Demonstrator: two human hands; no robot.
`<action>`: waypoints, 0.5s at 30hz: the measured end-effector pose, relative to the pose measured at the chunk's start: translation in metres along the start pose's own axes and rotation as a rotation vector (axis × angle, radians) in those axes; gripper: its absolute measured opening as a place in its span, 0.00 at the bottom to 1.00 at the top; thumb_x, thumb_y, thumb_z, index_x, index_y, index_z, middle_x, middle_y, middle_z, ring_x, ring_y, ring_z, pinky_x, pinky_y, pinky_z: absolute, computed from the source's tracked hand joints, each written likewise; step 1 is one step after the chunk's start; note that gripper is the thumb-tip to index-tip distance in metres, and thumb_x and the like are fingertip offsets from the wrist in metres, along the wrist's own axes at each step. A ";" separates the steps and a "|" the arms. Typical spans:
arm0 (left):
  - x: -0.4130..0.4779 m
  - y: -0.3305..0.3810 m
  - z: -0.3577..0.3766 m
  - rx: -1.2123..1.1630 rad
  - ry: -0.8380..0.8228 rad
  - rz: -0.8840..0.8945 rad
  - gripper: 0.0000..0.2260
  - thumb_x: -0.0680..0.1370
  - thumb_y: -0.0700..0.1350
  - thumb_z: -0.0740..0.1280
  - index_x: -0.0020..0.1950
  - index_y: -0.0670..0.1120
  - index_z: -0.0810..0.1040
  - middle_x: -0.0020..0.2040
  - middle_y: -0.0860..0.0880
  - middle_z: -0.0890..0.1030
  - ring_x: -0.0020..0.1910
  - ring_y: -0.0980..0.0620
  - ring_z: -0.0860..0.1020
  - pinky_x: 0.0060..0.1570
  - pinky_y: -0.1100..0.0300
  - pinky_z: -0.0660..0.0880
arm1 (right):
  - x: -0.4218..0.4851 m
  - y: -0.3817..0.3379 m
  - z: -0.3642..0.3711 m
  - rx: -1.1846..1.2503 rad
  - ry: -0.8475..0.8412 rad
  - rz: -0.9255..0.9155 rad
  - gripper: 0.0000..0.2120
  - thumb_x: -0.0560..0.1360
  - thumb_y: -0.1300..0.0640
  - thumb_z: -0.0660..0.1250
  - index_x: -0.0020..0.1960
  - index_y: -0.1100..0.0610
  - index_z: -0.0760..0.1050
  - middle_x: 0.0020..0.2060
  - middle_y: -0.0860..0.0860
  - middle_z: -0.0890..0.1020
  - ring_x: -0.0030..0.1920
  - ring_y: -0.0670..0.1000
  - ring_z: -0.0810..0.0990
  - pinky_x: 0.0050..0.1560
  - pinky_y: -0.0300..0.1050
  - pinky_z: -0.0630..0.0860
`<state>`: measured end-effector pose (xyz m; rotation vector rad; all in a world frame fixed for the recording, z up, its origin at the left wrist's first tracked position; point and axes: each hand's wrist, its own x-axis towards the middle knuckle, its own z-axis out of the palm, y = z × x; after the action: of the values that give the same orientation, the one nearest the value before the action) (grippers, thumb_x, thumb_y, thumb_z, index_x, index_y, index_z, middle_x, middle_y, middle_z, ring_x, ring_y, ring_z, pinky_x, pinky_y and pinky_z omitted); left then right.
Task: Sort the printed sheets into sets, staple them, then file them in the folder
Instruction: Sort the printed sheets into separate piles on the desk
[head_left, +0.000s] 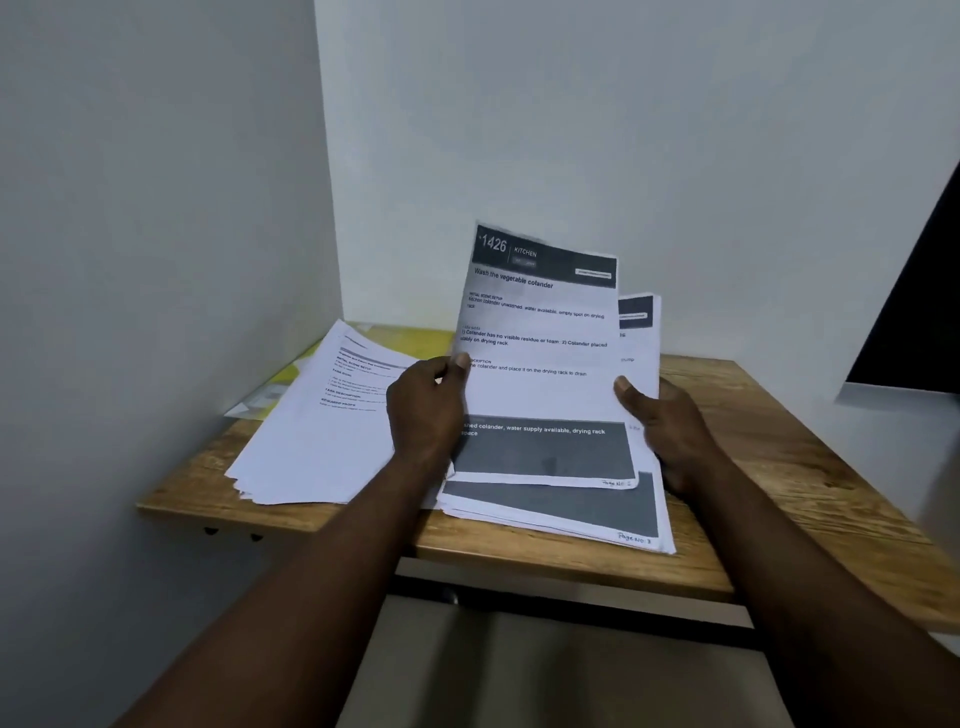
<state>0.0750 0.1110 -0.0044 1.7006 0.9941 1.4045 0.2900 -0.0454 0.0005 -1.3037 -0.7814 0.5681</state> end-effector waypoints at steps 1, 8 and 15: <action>0.000 0.003 -0.003 0.003 0.031 0.023 0.14 0.84 0.55 0.67 0.50 0.47 0.87 0.45 0.52 0.85 0.46 0.52 0.78 0.47 0.57 0.70 | -0.002 -0.002 0.000 0.011 0.010 0.000 0.12 0.83 0.55 0.69 0.64 0.58 0.80 0.56 0.56 0.88 0.56 0.62 0.87 0.60 0.62 0.82; 0.040 0.002 -0.056 -0.241 0.054 -0.189 0.21 0.76 0.59 0.72 0.39 0.42 0.78 0.35 0.46 0.82 0.36 0.48 0.75 0.41 0.52 0.75 | 0.003 -0.023 -0.002 0.098 0.178 -0.103 0.09 0.84 0.58 0.67 0.62 0.60 0.78 0.49 0.51 0.87 0.40 0.47 0.88 0.36 0.41 0.84; 0.069 -0.032 -0.142 0.212 -0.035 -0.206 0.14 0.78 0.52 0.75 0.37 0.45 0.83 0.37 0.48 0.85 0.40 0.45 0.82 0.42 0.54 0.74 | 0.032 -0.031 0.014 0.191 0.155 -0.072 0.08 0.83 0.56 0.69 0.61 0.54 0.81 0.50 0.49 0.89 0.49 0.53 0.89 0.47 0.52 0.87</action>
<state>-0.0606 0.1934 0.0205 1.7099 1.2963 1.1672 0.2968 -0.0184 0.0375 -1.1243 -0.6275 0.4660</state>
